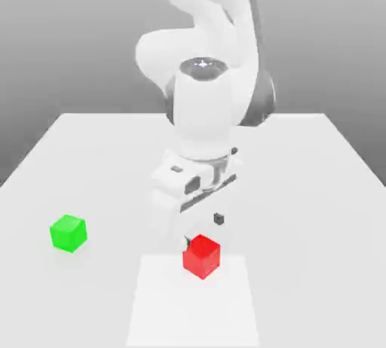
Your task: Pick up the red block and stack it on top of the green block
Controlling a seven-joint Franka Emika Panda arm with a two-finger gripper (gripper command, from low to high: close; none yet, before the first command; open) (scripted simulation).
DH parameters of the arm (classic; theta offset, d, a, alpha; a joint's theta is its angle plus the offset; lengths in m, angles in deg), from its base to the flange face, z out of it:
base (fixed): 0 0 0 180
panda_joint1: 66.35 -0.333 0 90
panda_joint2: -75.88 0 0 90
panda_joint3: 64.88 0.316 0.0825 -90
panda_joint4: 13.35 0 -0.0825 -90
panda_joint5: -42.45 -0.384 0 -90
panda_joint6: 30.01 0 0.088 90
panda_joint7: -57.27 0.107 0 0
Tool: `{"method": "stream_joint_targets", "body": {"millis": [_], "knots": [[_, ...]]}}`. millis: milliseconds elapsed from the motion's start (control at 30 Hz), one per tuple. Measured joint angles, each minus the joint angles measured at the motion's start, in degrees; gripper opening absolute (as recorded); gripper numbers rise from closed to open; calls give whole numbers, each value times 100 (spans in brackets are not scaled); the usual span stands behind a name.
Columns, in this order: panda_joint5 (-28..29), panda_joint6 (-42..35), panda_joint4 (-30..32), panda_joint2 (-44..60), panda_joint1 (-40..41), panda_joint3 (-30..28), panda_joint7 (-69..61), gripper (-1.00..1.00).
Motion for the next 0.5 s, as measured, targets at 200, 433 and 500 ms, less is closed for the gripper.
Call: {"method": "stream_joint_targets", "body": {"millis": [200, 433, 500], "knots": [[-354, 532, -70, 632, 449, 530, -265, -100], [2, 157, -10, 195, 403, 383, -20, -100], [255, -178, 46, -201, 411, 313, 160, -100]]}}
